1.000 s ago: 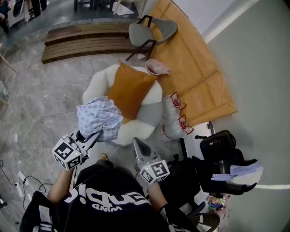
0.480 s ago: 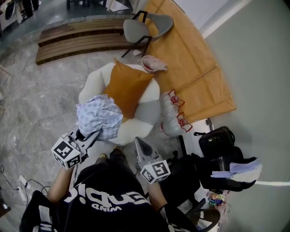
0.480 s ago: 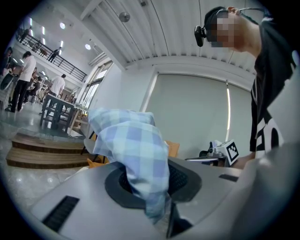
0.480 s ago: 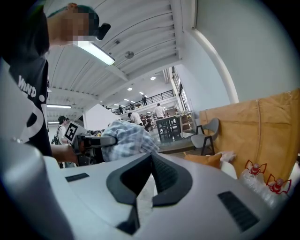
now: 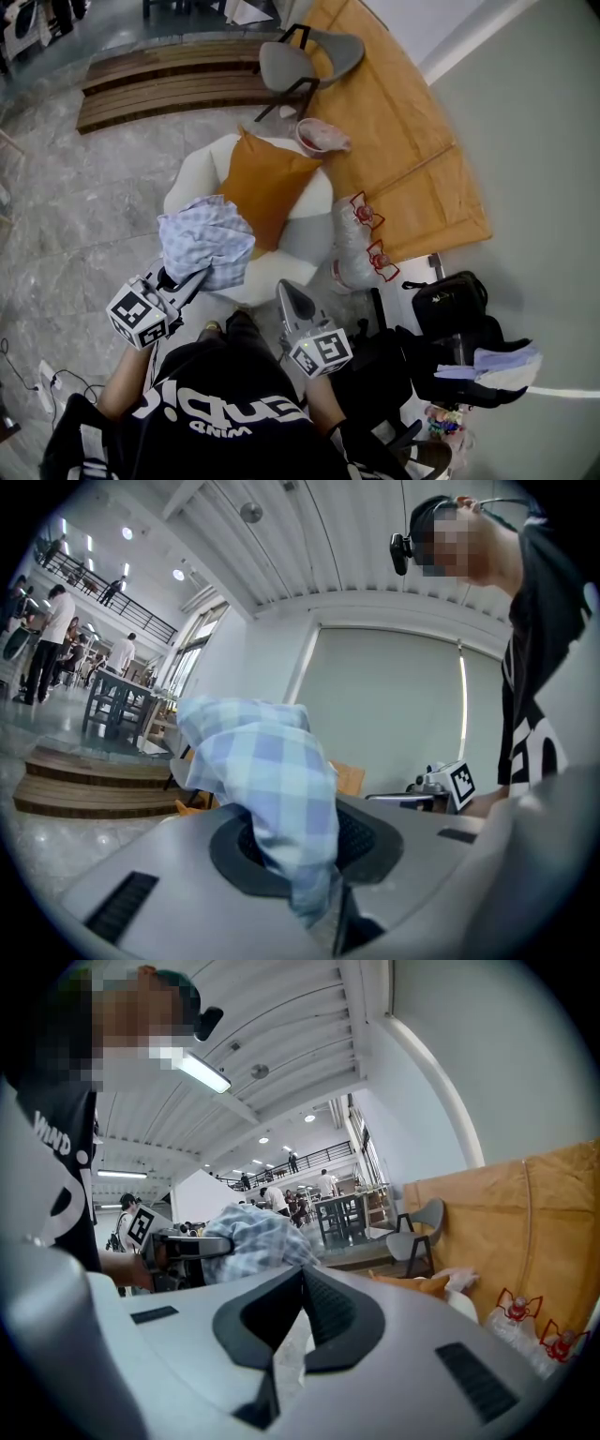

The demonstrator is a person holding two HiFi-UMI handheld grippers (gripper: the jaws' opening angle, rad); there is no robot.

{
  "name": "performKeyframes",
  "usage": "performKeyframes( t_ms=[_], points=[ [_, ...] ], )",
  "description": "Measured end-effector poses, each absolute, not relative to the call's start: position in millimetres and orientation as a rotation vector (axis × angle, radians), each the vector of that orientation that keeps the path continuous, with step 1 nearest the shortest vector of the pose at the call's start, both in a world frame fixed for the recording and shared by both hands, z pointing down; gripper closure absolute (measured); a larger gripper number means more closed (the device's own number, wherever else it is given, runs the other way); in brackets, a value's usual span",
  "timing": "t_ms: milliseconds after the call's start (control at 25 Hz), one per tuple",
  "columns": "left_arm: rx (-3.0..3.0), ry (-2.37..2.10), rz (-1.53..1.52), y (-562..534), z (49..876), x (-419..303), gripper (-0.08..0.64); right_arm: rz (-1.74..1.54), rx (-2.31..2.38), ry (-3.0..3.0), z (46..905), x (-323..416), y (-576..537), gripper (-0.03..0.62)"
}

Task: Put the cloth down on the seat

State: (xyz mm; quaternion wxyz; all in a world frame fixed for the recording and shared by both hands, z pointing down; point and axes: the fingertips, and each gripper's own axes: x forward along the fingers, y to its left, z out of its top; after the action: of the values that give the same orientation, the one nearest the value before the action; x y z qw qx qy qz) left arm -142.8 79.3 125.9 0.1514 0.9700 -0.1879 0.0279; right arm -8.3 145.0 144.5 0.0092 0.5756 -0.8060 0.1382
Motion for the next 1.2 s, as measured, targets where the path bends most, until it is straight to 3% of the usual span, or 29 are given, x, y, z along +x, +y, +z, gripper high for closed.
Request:
performKeyframes(
  t_ms=[160, 640, 1200],
  points=[
    [2.775, -0.553, 0.091, 84, 114, -144, 0.476, 0.422, 1.794, -2.512, 143, -11, 149, 0.572],
    [2.765, -0.564, 0.124, 0, 110, -48, 0.476, 0.481, 1.780, -2.528, 144, 83, 67, 0.572],
    [2.784, -0.700, 0.100, -22, 93, -39, 0.476, 0.471, 1.712, -2.614, 151, 102, 35, 0.572]
  ],
)
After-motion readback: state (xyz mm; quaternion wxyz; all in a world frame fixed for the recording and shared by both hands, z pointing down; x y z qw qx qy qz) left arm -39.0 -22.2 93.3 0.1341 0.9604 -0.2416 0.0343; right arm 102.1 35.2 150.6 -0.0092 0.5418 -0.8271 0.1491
